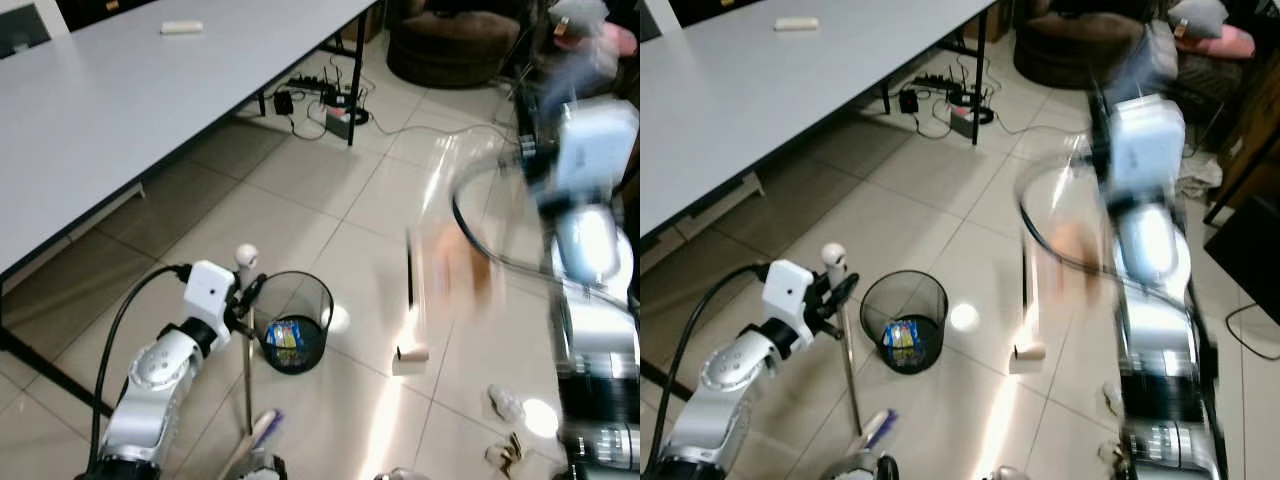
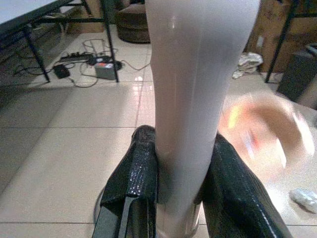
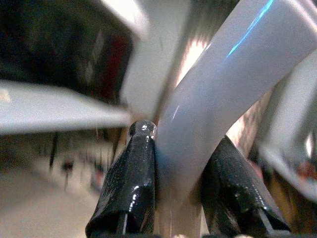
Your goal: Sweep floor
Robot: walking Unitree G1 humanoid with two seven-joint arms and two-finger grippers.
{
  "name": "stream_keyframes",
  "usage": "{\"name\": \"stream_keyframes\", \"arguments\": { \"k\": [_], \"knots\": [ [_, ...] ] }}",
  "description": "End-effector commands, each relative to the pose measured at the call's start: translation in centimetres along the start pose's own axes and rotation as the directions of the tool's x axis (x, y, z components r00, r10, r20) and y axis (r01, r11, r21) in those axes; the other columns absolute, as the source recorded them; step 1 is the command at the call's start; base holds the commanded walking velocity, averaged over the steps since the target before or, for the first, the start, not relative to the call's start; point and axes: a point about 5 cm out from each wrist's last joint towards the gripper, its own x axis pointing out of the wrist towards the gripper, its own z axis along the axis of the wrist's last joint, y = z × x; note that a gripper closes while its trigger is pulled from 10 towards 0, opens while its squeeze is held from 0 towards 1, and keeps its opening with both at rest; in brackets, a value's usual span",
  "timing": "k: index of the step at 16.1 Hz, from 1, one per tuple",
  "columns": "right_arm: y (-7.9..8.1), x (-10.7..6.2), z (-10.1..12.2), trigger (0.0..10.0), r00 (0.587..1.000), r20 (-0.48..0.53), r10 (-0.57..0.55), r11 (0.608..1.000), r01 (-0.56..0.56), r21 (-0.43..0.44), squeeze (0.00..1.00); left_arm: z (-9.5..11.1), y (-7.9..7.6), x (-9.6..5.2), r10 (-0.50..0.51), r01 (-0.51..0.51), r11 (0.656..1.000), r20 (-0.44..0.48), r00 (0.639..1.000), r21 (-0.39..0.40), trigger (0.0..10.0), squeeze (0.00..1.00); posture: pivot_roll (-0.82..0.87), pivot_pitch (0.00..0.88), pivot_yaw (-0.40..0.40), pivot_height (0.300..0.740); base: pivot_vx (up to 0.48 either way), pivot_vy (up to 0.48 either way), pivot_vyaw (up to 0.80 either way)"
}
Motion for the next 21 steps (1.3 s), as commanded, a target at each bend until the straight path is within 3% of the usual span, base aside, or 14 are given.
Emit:
{"name": "stream_keyframes", "arguments": {
  "k": [1,3,7,9,13,16,19,21],
  "knots": [
    [0.1,0.1,0.4,10.0,1.0,-0.002,-0.027,1.0,0.027,-0.003,0.0,0.6,-0.4,0.7,-0.032,0.032,0.999,0.028,0.999,0.019,10.0,0.0,0.0,0.026,0.013,0.74,0.0,0.0,0.0],
    [0.2,-0.4,-0.6,10.0,0.996,-0.068,-0.06,0.998,0.059,-0.018,0.0,0.9,-0.9,1.0,-0.059,0.058,0.998,0.035,0.998,0.024,10.0,0.0,0.01,0.034,0.009,0.74,0.0,0.0,0.0],
    [-0.2,-1.3,-1.7,10.0,0.983,-0.156,-0.1,0.995,0.098,-0.02,0.0,1.5,-2.2,1.2,-0.099,0.1,0.995,0.054,0.994,-0.003,10.0,0.0,0.01,0.059,0.006,0.74,0.0,0.0,-0.8],
    [-0.6,-1.8,-2.3,10.0,0.973,-0.187,-0.136,0.991,0.136,-0.013,0.0,0.6,-2.3,0.8,-0.097,0.096,0.994,-0.013,0.995,-0.042,10.0,0.0,0.01,0.06,0.006,0.74,0.0,0.0,-0.8],
    [0.9,-2.1,-2.5,10.0,0.971,-0.223,-0.083,0.995,0.093,0.036,0.0,1.5,-1.8,1.2,-0.034,0.037,0.994,0.029,0.999,-0.107,10.0,0.0,0.02,0.091,-0.005,0.74,0.0,0.0,-0.8],
    [2.4,-3.8,-3.0,10.0,0.969,-0.244,-0.038,0.996,0.057,0.068,0.0,1.9,-2.1,0.7,0.013,-0.01,0.995,0.028,1.0,-0.103,10.0,0.0,0.02,0.086,0.013,0.74,0.0,0.0,-0.8],
    [2.0,-4.1,-3.1,10.0,0.967,-0.244,-0.079,0.992,0.1,0.075,0.0,2.2,-1.6,2.3,0.063,-0.062,0.997,0.028,0.998,-0.043,10.0,0.0,0.01,0.051,0.026,0.74,0.0,0.0,-0.8],
    [1.7,-3.7,-2.8,10.0,0.968,-0.229,-0.099,0.991,0.118,0.069,0.0,3.4,-1.6,3.1,0.076,-0.071,0.995,0.067,0.995,-0.07,10.0,0.0,0.01,0.057,0.027,0.74,0.0,0.0,-0.8]
  ]
}}
